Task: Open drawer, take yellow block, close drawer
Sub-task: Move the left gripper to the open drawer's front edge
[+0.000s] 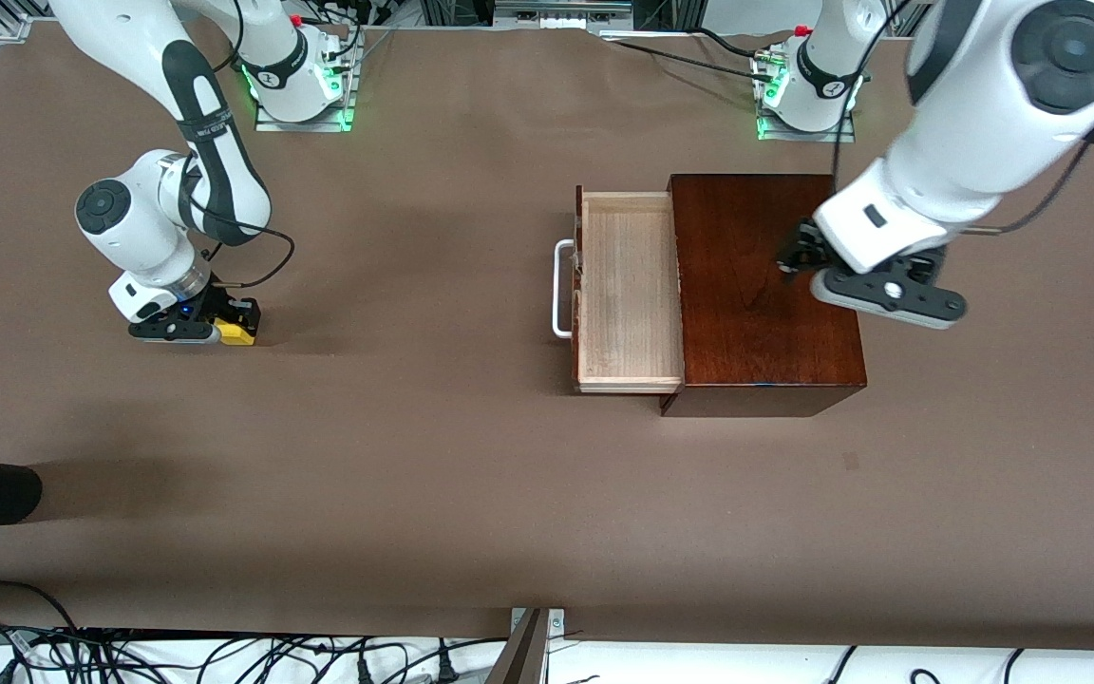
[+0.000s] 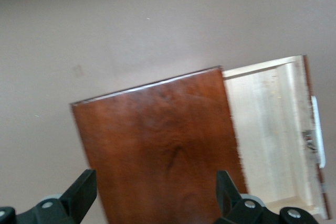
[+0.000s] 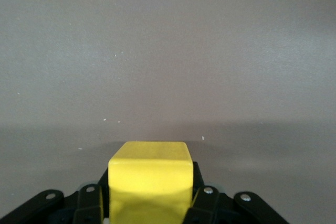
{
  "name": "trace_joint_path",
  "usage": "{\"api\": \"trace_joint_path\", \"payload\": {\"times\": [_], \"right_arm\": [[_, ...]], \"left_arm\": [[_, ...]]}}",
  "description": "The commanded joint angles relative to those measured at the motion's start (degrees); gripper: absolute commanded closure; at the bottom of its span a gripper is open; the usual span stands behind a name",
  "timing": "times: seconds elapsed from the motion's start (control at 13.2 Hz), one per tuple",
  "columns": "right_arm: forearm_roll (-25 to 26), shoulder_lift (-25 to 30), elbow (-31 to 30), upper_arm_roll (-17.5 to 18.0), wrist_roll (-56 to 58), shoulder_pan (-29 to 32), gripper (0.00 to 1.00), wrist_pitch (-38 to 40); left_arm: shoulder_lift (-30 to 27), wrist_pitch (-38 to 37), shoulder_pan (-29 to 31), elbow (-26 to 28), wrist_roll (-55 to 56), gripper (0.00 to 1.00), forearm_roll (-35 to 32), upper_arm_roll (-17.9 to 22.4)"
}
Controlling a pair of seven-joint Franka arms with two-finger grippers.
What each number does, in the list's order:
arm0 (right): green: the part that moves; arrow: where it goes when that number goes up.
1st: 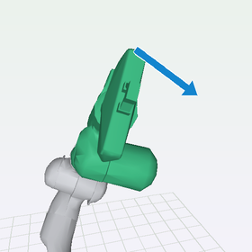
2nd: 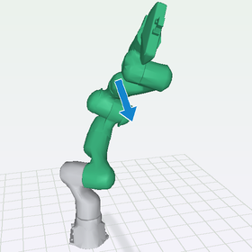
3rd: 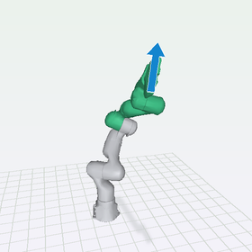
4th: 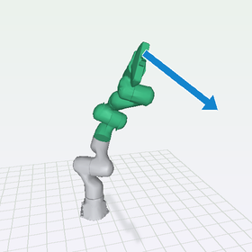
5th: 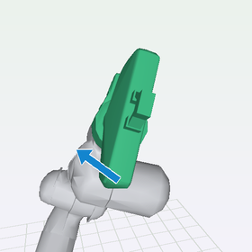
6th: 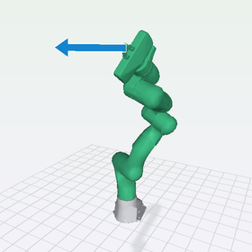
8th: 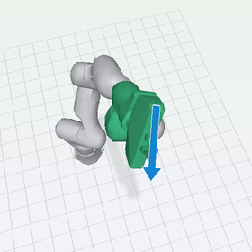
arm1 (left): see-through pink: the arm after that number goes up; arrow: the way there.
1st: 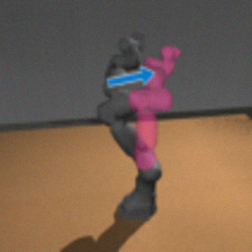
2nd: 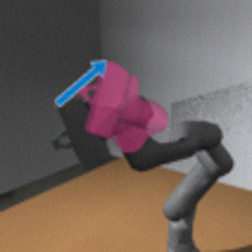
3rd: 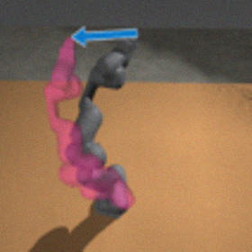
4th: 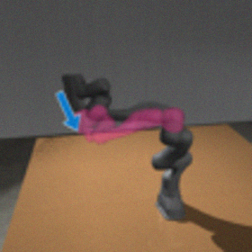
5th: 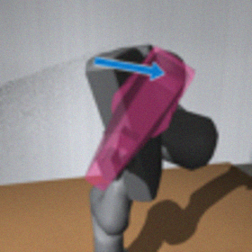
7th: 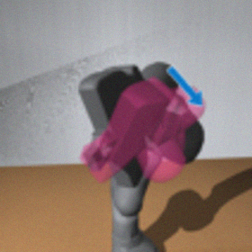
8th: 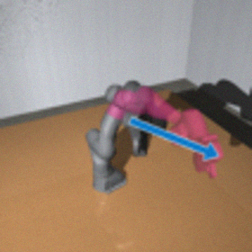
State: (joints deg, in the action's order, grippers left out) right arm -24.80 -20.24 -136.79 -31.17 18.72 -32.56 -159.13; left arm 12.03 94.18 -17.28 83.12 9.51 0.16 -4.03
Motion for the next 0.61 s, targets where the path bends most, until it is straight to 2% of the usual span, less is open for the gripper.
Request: {"api": "trace_joint_path", "payload": {"times": [0.0,0.15,0.3,0.53], "right_arm": [[-3.1,-0.8,0.6,0.7,3.3,0.8,1.0,-0.7],[-6.3,-1.4,0.6,0.6,6.4,0.8,1.0,-0.7],[-10.4,-2.3,1.1,0.6,10.2,0.8,1.0,-0.7],[-14.0,-3.4,1.6,0.7,13.3,0.8,1.0,-0.6]], "left_arm": [[3.2,-1.3,-4.9,-2.5,11.3,0.0,1.0,-1.7],[5.6,0.9,-9.6,-2.6,21.3,0.0,1.2,-1.9],[7.9,7.0,-12.5,-2.0,29.5,0.0,1.3,-3.5],[10.3,9.9,-16.2,-2.1,37.2,0.0,1.2,-4.3]]}}
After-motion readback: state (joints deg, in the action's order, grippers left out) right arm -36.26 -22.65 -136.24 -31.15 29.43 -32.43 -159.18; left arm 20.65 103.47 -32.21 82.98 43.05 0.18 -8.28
